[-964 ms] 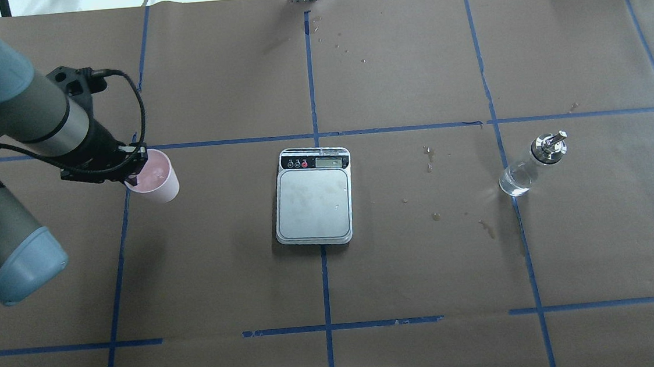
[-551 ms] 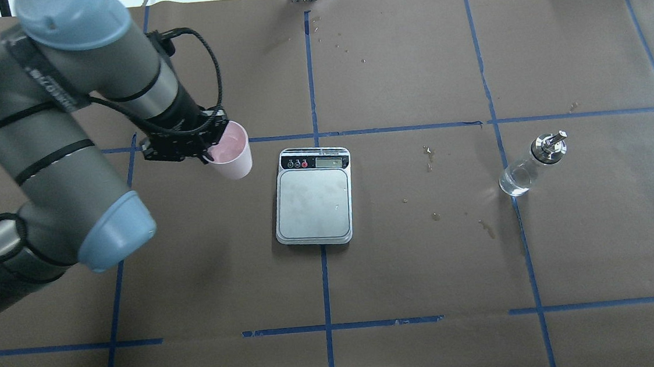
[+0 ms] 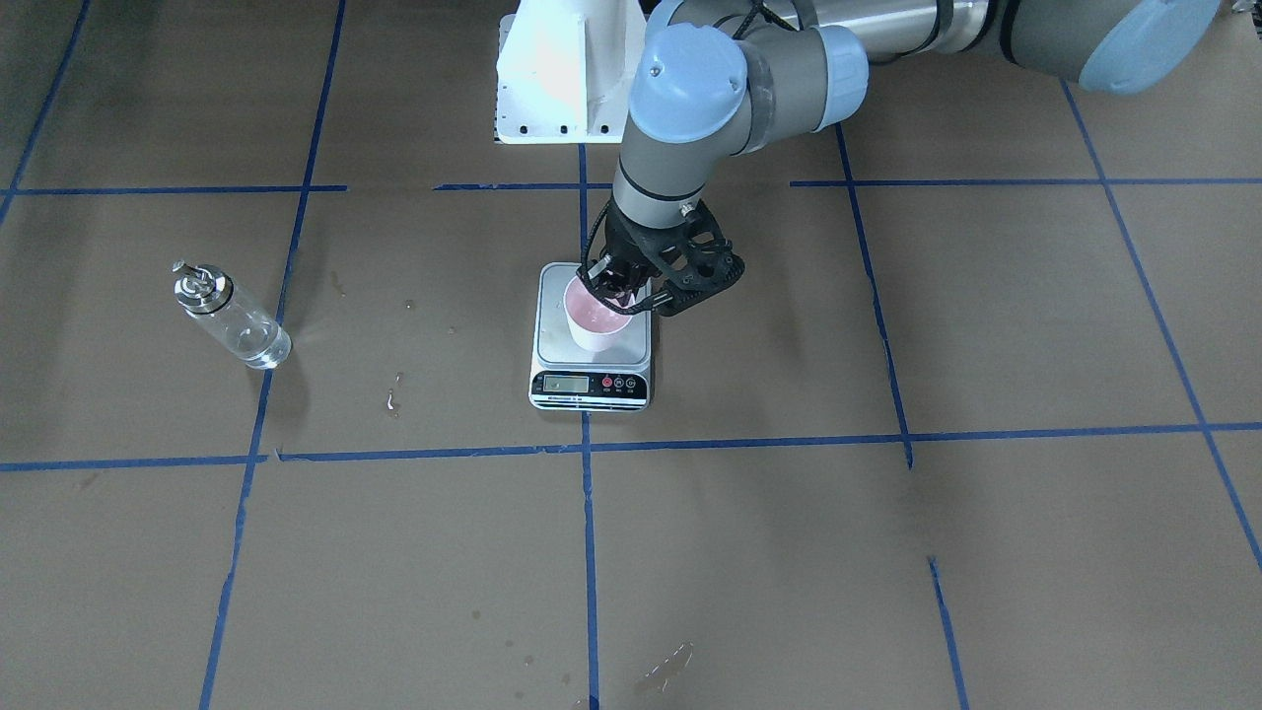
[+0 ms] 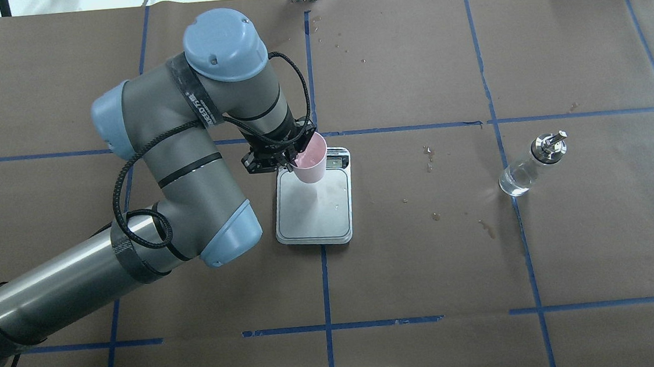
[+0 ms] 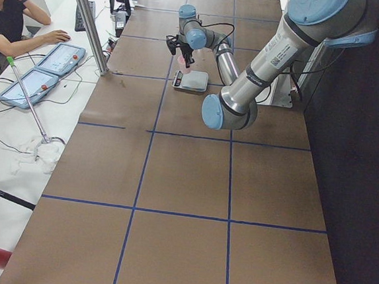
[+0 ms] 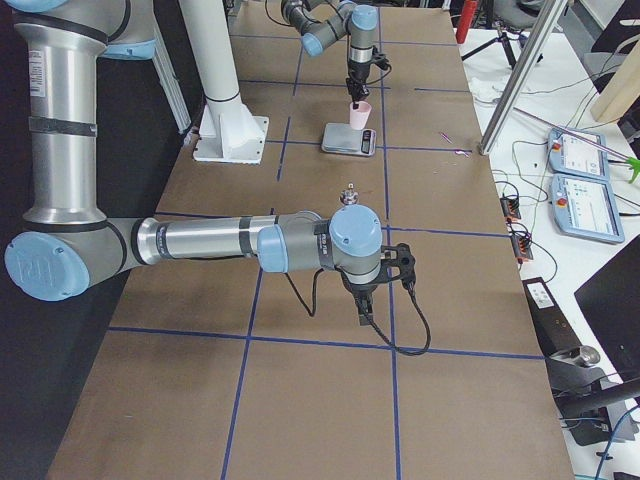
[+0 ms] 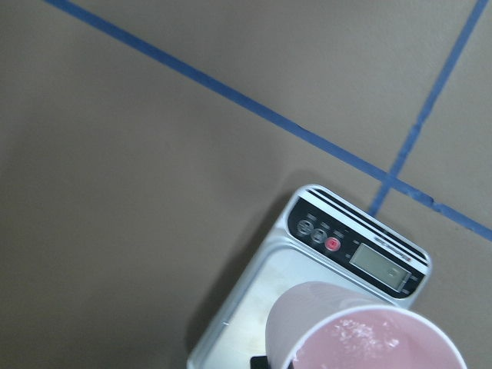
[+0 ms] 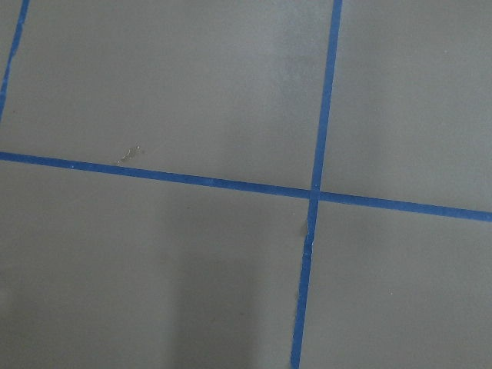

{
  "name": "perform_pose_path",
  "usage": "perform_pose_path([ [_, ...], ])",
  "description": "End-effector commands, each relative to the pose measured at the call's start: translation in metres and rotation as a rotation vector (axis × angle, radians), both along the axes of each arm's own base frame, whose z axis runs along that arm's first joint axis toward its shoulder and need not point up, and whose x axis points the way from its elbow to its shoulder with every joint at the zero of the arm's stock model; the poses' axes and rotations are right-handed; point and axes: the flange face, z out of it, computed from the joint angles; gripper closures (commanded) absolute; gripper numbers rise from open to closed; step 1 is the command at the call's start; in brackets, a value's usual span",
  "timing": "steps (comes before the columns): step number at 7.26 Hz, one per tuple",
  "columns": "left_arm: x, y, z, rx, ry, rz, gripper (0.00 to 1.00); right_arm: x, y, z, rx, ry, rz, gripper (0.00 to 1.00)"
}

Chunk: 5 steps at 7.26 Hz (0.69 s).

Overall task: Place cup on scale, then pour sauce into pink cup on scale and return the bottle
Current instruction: 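Carry the pink cup with the left gripper onto the scale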

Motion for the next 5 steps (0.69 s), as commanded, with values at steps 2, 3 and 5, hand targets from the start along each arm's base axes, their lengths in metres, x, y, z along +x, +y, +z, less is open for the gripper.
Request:
perform_pose_path([
  [2, 0.017, 0.010, 0.007, -0.006, -0.009, 0.014, 1.00, 0.000, -0.001, -0.002, 0.003, 0.000, 0.001, 0.00],
  [3, 0.016, 0.010, 0.014, -0.009, -0.017, 0.016, 1.00, 0.000, -0.003, -0.003, 0.005, 0.000, 0.002, 0.00],
  [5, 0.016, 0.012, 0.026, -0.009, -0.017, 0.021, 1.00, 0.000, -0.003, -0.003, 0.001, -0.001, 0.005, 0.00],
])
